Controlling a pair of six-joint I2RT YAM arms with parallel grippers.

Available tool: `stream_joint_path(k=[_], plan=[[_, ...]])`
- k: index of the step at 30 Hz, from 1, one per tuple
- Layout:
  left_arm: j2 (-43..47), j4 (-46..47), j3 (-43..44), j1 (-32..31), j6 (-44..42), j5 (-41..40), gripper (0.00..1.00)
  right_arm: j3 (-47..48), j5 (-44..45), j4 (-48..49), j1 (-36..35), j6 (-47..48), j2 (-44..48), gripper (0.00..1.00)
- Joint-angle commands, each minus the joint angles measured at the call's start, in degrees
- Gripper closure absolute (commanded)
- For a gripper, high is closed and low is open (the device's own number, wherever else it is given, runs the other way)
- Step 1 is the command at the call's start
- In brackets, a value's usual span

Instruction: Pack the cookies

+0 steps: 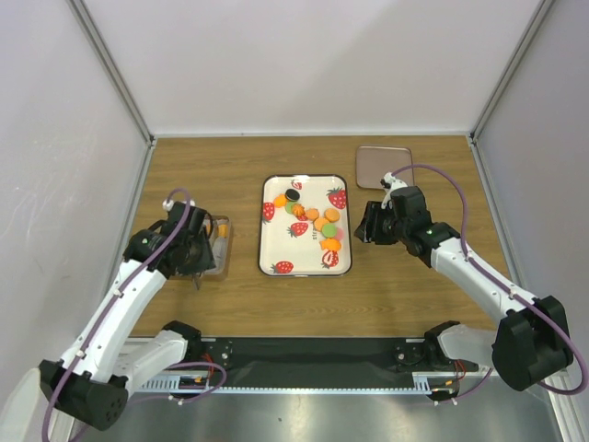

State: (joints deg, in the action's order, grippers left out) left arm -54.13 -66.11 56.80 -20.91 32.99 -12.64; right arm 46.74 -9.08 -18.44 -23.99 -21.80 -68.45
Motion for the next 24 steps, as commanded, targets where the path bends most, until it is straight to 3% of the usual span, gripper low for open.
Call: stream_joint_path(k=[1, 12, 24], plan=[[1.83, -0.42, -1.68, 4.37, 0.06, 1.57, 0.57, 1.07, -1.02, 1.65, -0.36, 0.53, -0.29, 0.49], [3.68, 1.15, -6.61, 11.5, -1.53, 3.33, 0.56, 0.9, -1.55, 1.65, -0.53, 0.36, 0.07, 0.49], [2.54, 3.88, -6.79, 14.4, -3.72, 3.94, 0.52, 0.9, -1.73, 1.65, -0.45, 0.44, 0.24, 0.49]])
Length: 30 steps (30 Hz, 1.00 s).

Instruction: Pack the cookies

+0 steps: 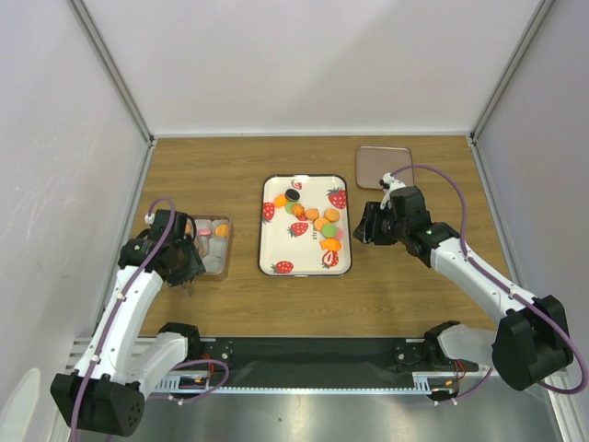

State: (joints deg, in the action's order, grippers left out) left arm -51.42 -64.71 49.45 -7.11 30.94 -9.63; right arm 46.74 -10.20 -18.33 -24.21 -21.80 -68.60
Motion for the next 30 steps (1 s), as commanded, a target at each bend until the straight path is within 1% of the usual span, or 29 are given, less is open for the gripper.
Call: stream_joint_path(k=[1, 8, 11, 13, 14, 15, 17, 18, 20, 21, 22, 23, 24, 27, 30], plan=[[-0.35, 2.74, 0.56, 0.7, -1.76, 1.01, 0.51, 0.98, -0.44, 1.54, -0.23, 0.53, 0.39, 0.49], [-0.35, 2.66, 1.43, 0.79, -2.37, 1.46, 0.5, 0.98, -0.09, 1.36, -0.23, 0.53, 0.4, 0.49], [-0.17, 1.6, 4.77, 0.61, -3.69, 2.77, 0.5, 0.9, 0.0, 1.54, -0.23, 0.53, 0.31, 0.49], [-0.35, 0.99, 8.19, -0.7, -3.69, 2.78, 0.5, 1.07, 0.26, 1.45, -0.23, 0.53, 0.13, 0.49], [-0.78, 0.73, 9.42, -2.01, -3.26, 2.16, 0.5, 1.07, 0.35, 1.54, -0.23, 0.53, 0.04, 0.49], [-1.4, 0.2, 11.96, -5.85, -1.95, 0.94, 0.5, 1.07, 0.44, 1.45, -0.23, 0.62, 0.04, 0.49], [-4.29, 0.11, 15.39, -10.79, -0.19, -1.95, 0.5, 1.16, 0.88, 1.36, -0.23, 0.71, 0.04, 0.49], [-5.44, 0.63, 16.37, -15.69, 1.48, -2.58, 0.5, 1.16, 1.49, 1.19, -0.23, 0.71, -0.04, 0.49], [-9.83, 1.86, 17.95, -20.02, 2.81, -4.16, 0.5, 1.25, 2.11, 1.01, -0.23, 0.88, -0.04, 0.49], [-11.67, 3.08, 19.44, -23.87, 3.33, -4.78, 0.5, 1.33, 2.37, 0.75, -0.14, 0.97, 0.04, 0.49], [-13.34, 3.88, 20.15, -25.56, 3.51, -5.31, 0.5, 1.25, 2.9, 0.57, -0.14, 0.97, 0.04, 0.49], [-17.1, 4.58, 20.68, -27.15, 3.51, -5.66, 0.5, 1.25, 3.08, 0.57, -0.14, 1.06, 0.13, 0.49], [-18.96, 6.16, 21.73, -29.77, 3.08, -6.01, 0.5, 1.33, 3.25, 0.57, -0.14, 1.15, 0.13, 0.49], [-26.26, 8.88, 24.45, -33.91, 1.85, -6.54, 0.5, 1.42, 3.78, 0.4, -0.14, 1.32, -0.04, 0.49], [-33.01, 10.56, 27.44, -36.12, 0.36, -6.55, 0.49, 1.42, 4.13, 0.22, -0.05, 1.24, -0.13, 0.49]])
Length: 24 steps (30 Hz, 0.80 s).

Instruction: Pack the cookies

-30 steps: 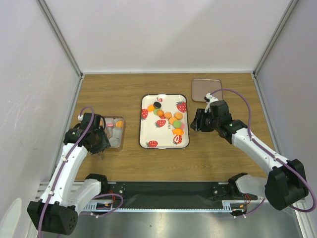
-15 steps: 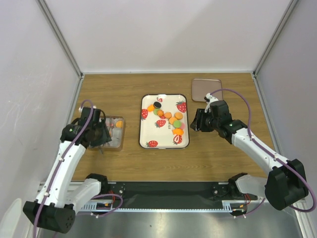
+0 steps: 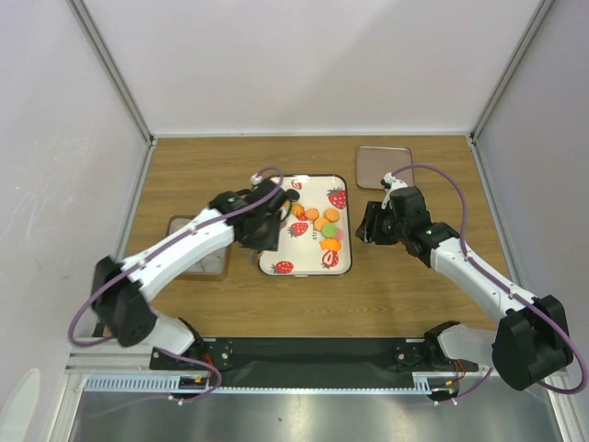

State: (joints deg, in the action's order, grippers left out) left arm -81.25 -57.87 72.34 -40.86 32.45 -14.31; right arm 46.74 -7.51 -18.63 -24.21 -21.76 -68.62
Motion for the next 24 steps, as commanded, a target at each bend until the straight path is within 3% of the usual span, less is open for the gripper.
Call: stream_joint_path(k=[1, 10, 24], plan=[[-4.51, 4.07, 5.35, -2.73, -1.51, -1.69, 0.49, 1.42, 1.53, 0.61, -0.14, 1.11, -0.02, 0.49], [-15.5, 5.13, 12.3, -3.7, -4.49, -2.57, 0.49, 1.42, 1.79, 0.53, -0.05, 1.19, 0.06, 0.49], [-20.08, 4.25, 15.91, -3.61, -5.73, -4.68, 0.49, 1.42, 1.18, 0.35, -0.05, 1.19, 0.5, 0.49]])
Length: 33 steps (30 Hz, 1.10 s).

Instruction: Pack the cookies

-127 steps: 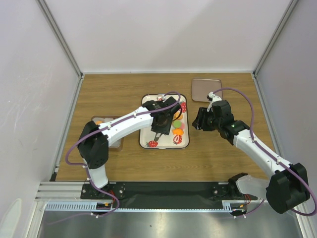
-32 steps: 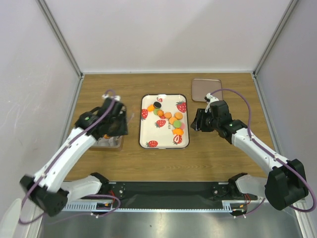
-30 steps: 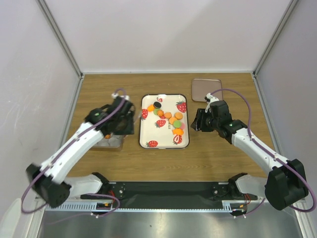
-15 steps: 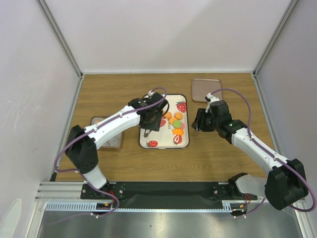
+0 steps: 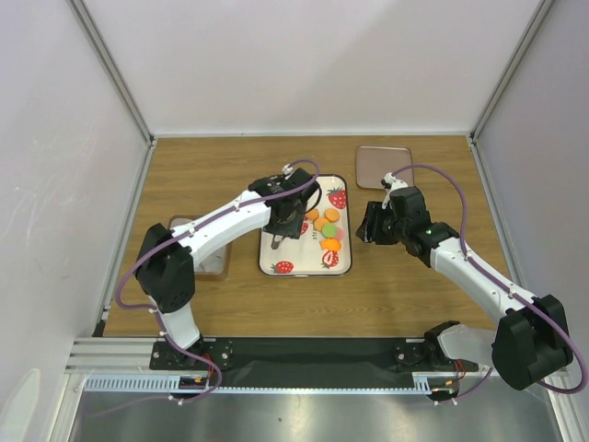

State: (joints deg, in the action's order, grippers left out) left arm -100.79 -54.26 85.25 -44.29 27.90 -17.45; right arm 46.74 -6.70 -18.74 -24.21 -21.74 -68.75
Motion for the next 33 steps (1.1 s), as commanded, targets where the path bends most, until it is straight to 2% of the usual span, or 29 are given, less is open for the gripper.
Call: stream_joint_path(k=[1, 22, 33], plan=[[-0.72, 0.73, 2.99, -0.18, -1.18, -1.44, 0.5, 1.42, 0.37, 0.55, -0.05, 1.17, 0.64, 0.49], [-2.57, 2.4, 2.81, -0.27, -2.32, -0.3, 0.51, 1.51, 0.28, 0.64, -0.05, 1.17, 0.72, 0.49], [-2.74, 2.05, 3.08, -0.27, -2.94, -0.39, 0.58, 1.42, 0.2, 0.55, -0.05, 1.17, 0.64, 0.49]])
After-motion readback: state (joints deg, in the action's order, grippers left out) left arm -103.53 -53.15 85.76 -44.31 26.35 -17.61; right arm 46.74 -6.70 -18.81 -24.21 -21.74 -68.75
